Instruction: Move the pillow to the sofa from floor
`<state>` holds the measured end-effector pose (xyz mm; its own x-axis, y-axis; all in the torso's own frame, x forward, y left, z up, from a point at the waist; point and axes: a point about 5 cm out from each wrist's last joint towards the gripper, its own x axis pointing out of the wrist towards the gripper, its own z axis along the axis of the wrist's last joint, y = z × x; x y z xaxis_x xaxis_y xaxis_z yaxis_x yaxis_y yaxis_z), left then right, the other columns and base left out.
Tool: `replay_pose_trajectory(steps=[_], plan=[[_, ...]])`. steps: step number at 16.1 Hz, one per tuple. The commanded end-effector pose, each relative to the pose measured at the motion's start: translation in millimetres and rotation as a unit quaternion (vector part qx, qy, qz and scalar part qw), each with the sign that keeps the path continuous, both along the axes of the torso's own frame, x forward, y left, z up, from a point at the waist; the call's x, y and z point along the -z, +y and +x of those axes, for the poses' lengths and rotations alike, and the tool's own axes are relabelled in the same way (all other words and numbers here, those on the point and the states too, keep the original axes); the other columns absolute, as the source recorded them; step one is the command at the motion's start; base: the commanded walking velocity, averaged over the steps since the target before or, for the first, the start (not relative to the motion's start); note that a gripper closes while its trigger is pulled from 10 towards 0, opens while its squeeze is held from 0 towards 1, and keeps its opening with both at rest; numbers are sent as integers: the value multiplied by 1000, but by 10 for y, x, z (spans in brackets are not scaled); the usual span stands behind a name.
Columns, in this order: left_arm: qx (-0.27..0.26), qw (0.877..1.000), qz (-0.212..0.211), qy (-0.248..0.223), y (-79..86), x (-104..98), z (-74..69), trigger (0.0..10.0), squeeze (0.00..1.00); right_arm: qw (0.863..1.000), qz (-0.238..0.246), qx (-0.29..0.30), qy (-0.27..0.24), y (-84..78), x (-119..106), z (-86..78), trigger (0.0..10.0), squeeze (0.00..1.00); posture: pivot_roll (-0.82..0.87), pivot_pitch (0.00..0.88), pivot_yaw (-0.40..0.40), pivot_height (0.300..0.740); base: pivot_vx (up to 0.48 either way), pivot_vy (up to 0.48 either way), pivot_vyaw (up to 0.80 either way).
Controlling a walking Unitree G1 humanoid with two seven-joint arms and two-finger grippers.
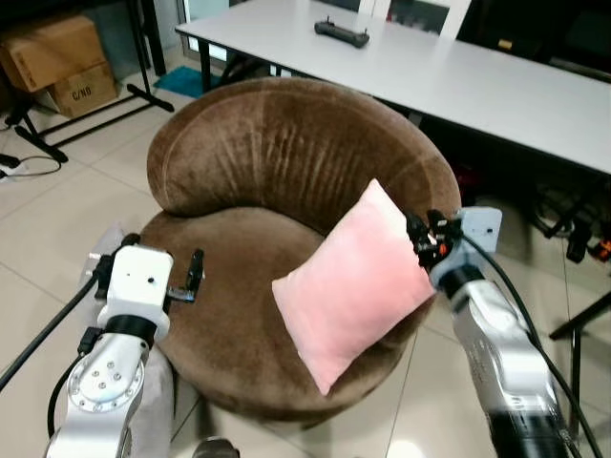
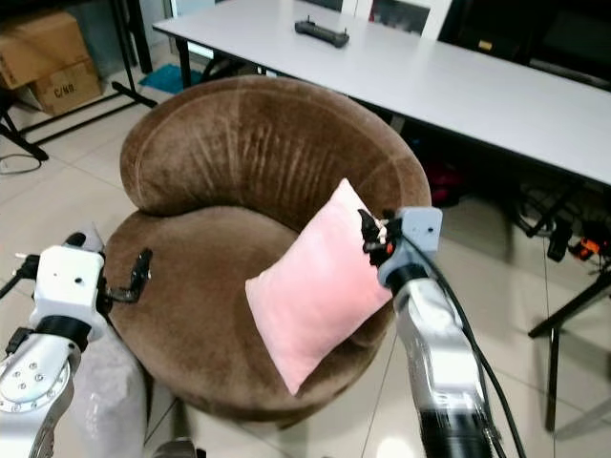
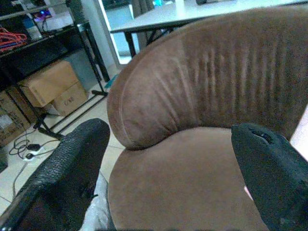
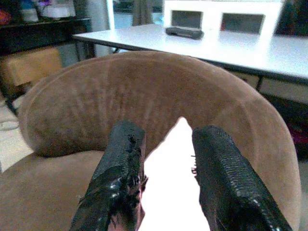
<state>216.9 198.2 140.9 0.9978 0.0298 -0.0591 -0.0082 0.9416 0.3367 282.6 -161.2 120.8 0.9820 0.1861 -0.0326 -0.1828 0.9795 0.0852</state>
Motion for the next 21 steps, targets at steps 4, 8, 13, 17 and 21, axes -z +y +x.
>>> replay_pose_trajectory(steps=[4, 8, 13, 17, 21], plan=[[-2, 1000, -3, -13, -66, -55, 7, 10000, 0, 1000, -24, 1, 17, 45, -39, -57, 10000, 0, 140, 0, -130, 735, 0, 328, 0], [-2, 1000, -10, -13, -67, -53, 0, 10000, 0, 999, -42, -7, 29, 75, -57, -75, 10000, 0, 144, 0, -139, 735, 0, 236, 0], [1, 1000, -18, -17, -91, -61, 22, 10000, 0, 998, -50, -8, 31, 80, -74, -77, 10000, 0, 139, 0, -138, 735, 0, -79, 0], [-11, 999, -34, -14, -75, -50, 35, 10000, 0, 998, -40, -4, 42, 77, -79, -71, 10000, 0, 139, 0, -139, 735, 0, -240, 0], [-8, 999, -37, -14, -77, -44, 56, 10000, 0, 998, -27, -1, 58, 83, -46, -73, 10000, 0, 138, 0, -133, 735, 0, 0, 0]])
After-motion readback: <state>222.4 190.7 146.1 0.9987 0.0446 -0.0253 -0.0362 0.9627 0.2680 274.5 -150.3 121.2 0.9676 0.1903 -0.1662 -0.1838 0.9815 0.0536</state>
